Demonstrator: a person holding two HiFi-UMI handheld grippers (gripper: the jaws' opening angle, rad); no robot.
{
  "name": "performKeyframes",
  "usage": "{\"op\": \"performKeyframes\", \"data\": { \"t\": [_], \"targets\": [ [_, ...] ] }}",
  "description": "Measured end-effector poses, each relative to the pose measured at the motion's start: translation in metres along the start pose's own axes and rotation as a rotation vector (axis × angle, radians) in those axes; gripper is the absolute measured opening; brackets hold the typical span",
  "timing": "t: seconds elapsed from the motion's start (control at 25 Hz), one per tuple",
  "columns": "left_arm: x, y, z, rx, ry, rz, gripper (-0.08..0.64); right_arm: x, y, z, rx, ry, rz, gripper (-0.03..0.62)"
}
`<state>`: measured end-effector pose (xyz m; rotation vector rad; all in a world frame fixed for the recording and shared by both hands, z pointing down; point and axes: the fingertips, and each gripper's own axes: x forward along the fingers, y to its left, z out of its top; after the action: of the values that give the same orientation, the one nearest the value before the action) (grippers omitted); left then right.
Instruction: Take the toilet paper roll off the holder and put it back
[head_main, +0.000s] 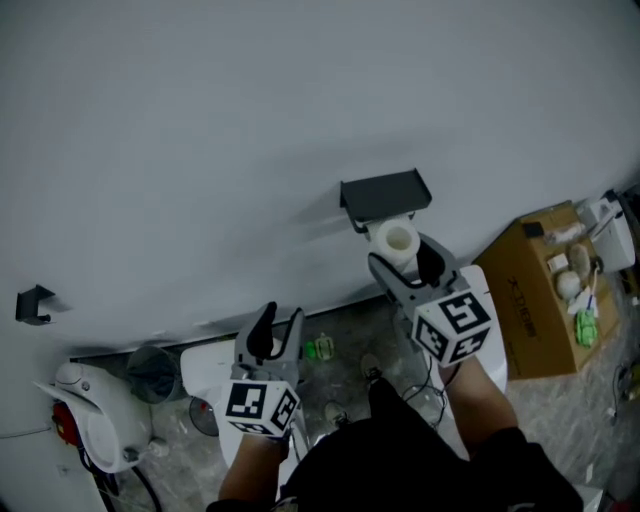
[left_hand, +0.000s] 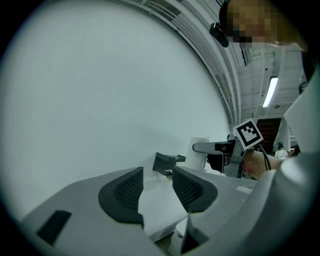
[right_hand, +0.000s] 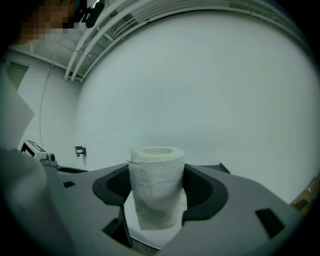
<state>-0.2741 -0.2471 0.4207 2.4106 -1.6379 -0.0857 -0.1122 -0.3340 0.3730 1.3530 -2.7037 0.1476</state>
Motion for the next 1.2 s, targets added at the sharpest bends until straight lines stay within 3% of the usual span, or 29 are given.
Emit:
{"op": "performKeyframes", "data": {
  "t": [0.28,0.52,0.96,1.2],
  "targets": [
    [0.01,-0.056,-0.01,0.007,0.019,-0.1,0.166,-0.062,-0.028,-0.017,0.037,0.006,-0.07,0.296],
    [0.019,-0.108,-0.014,0.024,0.033,-0.113,0.166,-0.101,-0.056,-0.019,0.06,-0.012,-0.064,0.296],
    [0.012,-0.24,-0.032,0.069,0.046,-0.006,0.166,-0.207,-0.118,-0.036,0.073,-0.017,0.044,0.296],
    [-0.012,-0.286,-0.048,0.077,0.047,0.08,0.165,-0.242,-0.128,-0.05,0.083,-0.016,0.134,0.296]
  ]
}}
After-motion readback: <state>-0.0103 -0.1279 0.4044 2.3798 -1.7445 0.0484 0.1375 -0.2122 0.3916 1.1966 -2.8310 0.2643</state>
